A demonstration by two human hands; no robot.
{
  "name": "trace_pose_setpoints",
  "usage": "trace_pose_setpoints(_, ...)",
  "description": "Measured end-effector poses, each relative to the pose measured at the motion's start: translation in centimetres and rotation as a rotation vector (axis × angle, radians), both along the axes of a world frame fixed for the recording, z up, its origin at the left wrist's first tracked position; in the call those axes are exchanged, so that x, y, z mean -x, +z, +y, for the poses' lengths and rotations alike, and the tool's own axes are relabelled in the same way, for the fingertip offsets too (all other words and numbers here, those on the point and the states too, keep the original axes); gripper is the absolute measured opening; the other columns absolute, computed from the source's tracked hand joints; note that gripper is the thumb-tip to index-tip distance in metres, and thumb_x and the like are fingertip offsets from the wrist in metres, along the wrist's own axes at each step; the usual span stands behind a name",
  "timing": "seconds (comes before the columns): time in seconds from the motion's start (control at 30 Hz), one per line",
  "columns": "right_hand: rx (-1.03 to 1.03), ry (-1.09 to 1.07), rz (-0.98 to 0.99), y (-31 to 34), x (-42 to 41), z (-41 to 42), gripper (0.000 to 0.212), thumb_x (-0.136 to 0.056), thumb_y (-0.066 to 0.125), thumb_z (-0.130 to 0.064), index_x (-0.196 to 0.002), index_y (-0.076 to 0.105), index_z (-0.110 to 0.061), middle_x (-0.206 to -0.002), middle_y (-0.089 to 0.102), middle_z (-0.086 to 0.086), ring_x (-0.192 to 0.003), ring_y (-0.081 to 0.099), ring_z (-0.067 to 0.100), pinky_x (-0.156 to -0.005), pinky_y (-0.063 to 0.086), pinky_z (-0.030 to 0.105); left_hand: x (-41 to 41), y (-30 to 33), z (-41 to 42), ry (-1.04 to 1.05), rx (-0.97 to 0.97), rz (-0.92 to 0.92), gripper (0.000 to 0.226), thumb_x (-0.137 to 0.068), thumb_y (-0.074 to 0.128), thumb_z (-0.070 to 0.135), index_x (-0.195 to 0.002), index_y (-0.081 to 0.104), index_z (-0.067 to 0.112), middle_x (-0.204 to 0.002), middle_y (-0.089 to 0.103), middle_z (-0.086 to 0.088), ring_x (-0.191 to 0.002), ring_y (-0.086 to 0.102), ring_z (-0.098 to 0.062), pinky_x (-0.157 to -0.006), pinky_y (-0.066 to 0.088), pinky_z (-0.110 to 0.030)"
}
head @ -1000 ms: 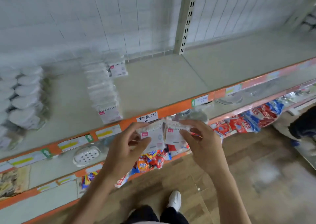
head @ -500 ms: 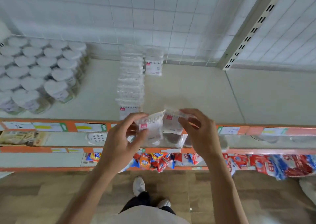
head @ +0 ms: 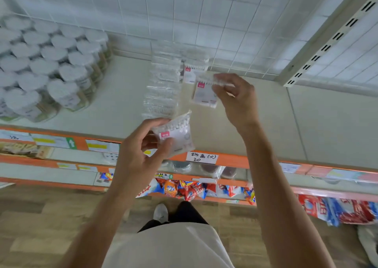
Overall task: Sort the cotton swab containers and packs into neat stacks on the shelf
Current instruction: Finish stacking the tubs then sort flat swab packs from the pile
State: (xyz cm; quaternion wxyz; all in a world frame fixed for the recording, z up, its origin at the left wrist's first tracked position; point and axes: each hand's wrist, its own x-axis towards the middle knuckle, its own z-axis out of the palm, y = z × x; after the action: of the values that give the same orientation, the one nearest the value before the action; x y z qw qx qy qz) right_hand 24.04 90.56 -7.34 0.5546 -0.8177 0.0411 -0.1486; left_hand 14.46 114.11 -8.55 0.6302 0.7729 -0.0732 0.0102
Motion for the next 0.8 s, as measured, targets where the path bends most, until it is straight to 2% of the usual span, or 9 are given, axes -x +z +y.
trace_pose_setpoints(0.07, 0.083, -0.001, -0.016, -0.4, -3.1, 0.4, 0.019, -0.09, 0.07, -0.015, -0.107, 0.074, -0.022, -0.1, 0.072, -0.018, -0.092, 0.068, 0.003, -0.075, 0.05, 0.013, 0.0, 0.4, 0.0, -0.002, 0.017, -0.006, 0.027, -0.091, 0.071, 0.019, -0.114, 0.062, 0.03, -0.1, 0.07, 0.015, -0.092, 0.071, -0.009, -0.078, 0.056, -0.018)
trace_pose_setpoints(0.13, 0.166, -0.003, -0.032, -1.0, -5.7, 1.1, 0.02, -0.091, 0.068, -0.016, -0.108, 0.073, -0.025, -0.1, 0.069, -0.021, -0.093, 0.064, -0.001, -0.076, 0.053, 0.016, -0.1, 0.5, 0.1, 0.006, 0.028, -0.027, 0.029, -0.088, 0.069, 0.02, -0.113, 0.061, 0.031, -0.1, 0.071, 0.013, -0.092, 0.072, -0.012, -0.078, 0.057, -0.021)
trace_pose_setpoints(0.23, 0.245, -0.005, -0.054, -2.5, -8.0, 1.7, 0.02, -0.091, 0.067, -0.013, -0.108, 0.073, -0.023, -0.111, 0.067, -0.008, -0.091, 0.063, 0.0, -0.082, 0.056, 0.025, -0.3, 0.4, 0.4, 0.053, 0.055, -0.018, 0.032, -0.086, 0.07, 0.02, -0.112, 0.061, 0.036, -0.097, 0.072, 0.011, -0.089, 0.072, -0.014, -0.078, 0.057, -0.021)
trace_pose_setpoints(0.3, 0.322, 0.011, -0.06, -3.0, -8.7, 1.9, 0.022, -0.09, 0.068, -0.011, -0.107, 0.074, -0.022, -0.117, 0.058, -0.005, -0.088, 0.062, 0.005, -0.083, 0.056, 0.025, -0.3, 0.6, 0.7, 0.087, 0.077, -0.019, 0.033, -0.085, 0.07, 0.02, -0.112, 0.062, 0.036, -0.094, 0.072, 0.008, -0.088, 0.073, -0.015, -0.078, 0.057, -0.021)
trace_pose_setpoints(0.4, 0.362, 0.009, -0.023, -3.4, -9.0, 1.4, 0.021, -0.091, 0.068, -0.014, -0.11, 0.075, -0.023, -0.124, 0.048, -0.005, -0.086, 0.062, 0.006, -0.084, 0.053, 0.019, -0.4, 0.9, 1.1, 0.095, 0.1, -0.017, 0.032, -0.085, 0.07, 0.018, -0.113, 0.062, 0.03, -0.095, 0.073, 0.009, -0.089, 0.072, -0.013, -0.076, 0.056, -0.019)
trace_pose_setpoints(0.5, 0.364, -0.004, -0.004, -4.0, -8.9, 1.1, 0.022, -0.092, 0.068, -0.014, -0.111, 0.075, -0.023, -0.129, 0.05, 0.001, -0.085, 0.063, 0.008, -0.084, 0.05, 0.013, -0.5, 0.8, 1.4, 0.093, 0.116, -0.017, 0.032, -0.085, 0.069, 0.015, -0.114, 0.062, 0.026, -0.096, 0.073, 0.01, -0.089, 0.072, -0.012, -0.074, 0.056, -0.018)
trace_pose_setpoints(0.63, 0.377, -0.011, -0.001, -4.3, -8.9, 1.1, 0.023, -0.092, 0.067, -0.013, -0.111, 0.074, -0.022, -0.127, 0.05, -0.001, -0.085, 0.064, 0.012, -0.08, 0.046, 0.007, -0.5, 0.7, 1.7, 0.075, 0.117, -0.018, 0.032, -0.085, 0.069, 0.014, -0.115, 0.062, 0.024, -0.095, 0.073, 0.011, -0.09, 0.072, -0.011, -0.073, 0.055, -0.017)
trace_pose_setpoints(0.7, 0.391, -0.024, -0.003, -4.1, -8.8, 1.2, 0.024, -0.092, 0.067, -0.014, -0.112, 0.073, -0.023, -0.13, 0.052, 0.0, -0.086, 0.064, 0.01, -0.079, 0.05, 0.013, -0.6, 0.6, 1.8, 0.061, 0.113, -0.015, 0.032, -0.086, 0.069, 0.015, -0.115, 0.062, 0.024, -0.096, 0.073, 0.009, -0.092, 0.073, -0.013, -0.074, 0.056, -0.02)
trace_pose_setpoints(0.8, 0.432, -0.066, -0.007, -3.7, -8.4, 1.6, 0.029, -0.091, 0.068, -0.017, -0.119, 0.066, -0.023, -0.132, 0.052, 0.0, -0.088, 0.064, 0.009, -0.078, 0.056, 0.029, -1.0, 0.6, 2.1, 0.041, 0.109, -0.027, 0.032, -0.086, 0.069, 0.013, -0.116, 0.062, 0.022, -0.095, 0.073, 0.009, -0.089, 0.072, -0.011, -0.074, 0.057, -0.022)
